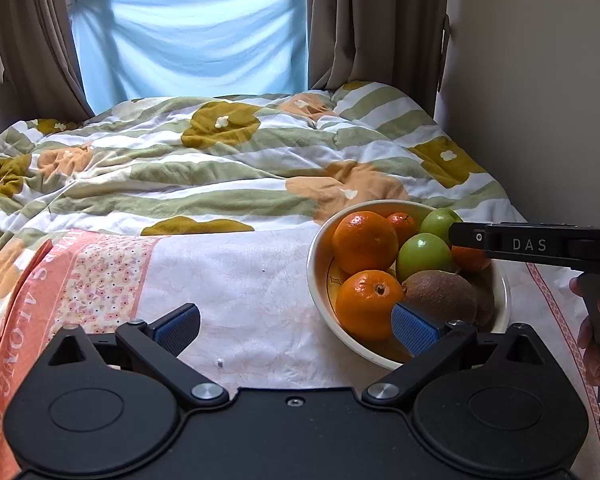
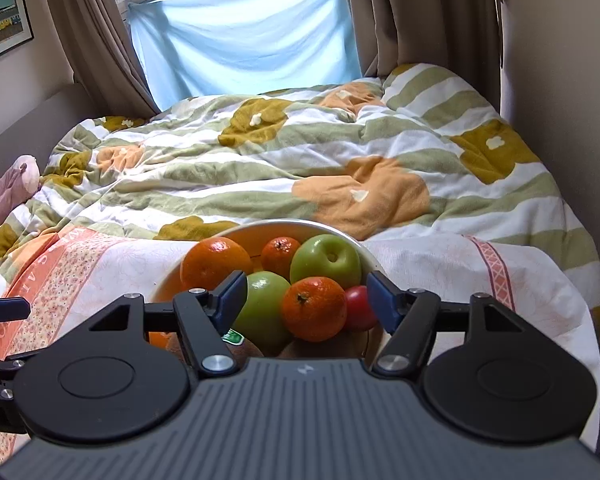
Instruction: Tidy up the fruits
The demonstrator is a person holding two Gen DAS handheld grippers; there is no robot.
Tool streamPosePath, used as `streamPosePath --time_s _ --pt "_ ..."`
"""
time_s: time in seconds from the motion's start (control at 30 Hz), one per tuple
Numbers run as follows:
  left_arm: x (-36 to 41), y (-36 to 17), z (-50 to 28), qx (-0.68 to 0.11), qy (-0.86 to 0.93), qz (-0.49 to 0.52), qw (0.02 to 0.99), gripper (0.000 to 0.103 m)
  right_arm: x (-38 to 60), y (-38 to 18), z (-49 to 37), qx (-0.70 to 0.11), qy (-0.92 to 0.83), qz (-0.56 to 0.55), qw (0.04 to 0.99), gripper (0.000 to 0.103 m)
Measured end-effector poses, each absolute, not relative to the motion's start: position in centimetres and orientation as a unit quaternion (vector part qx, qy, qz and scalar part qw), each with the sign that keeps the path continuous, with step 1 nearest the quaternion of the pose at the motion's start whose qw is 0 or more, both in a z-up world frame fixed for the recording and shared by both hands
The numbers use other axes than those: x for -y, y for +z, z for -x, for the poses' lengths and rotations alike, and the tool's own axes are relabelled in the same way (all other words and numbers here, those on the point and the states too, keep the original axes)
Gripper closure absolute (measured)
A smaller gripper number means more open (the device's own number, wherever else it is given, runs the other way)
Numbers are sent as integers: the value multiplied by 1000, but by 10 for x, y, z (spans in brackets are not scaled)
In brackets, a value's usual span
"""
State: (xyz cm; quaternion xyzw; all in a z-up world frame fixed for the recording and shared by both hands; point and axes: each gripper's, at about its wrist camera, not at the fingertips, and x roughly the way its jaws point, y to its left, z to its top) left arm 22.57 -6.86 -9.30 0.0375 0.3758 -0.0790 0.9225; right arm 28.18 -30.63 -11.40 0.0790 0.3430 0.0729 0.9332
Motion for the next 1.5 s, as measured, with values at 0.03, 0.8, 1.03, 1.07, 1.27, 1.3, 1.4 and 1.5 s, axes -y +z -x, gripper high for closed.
streamPosePath --time_s 0.03,0.8,1.03,1.07,1.27,1.3,1.4,1.5 --pt "68 -91 -223 -372 -78 -39 924 0 305 -111 -279 -341 72 -77 934 22" --pt "33 10 -61 -245 -115 -22 963 0 263 14 -85 -260 -7 -53 964 0" --pt "9 37 -34 -248 -91 -32 964 0 253 40 -32 -261 -25 -28 965 0" --pt "7 39 -31 -249 -88 -33 964 0 251 41 -27 -266 -25 -24 963 0" --pt "-3 46 -12 -252 -80 -43 964 0 238 44 0 -287 -20 -10 958 0" --pt "-5 45 -9 -254 -79 -42 963 0 237 43 3 -290 -19 -11 957 0" --pt "-8 44 -3 -261 -73 -38 962 0 234 41 9 -297 -24 -16 954 0" --pt "-11 43 1 -263 -74 -34 961 0 232 40 12 -303 -28 -18 952 0"
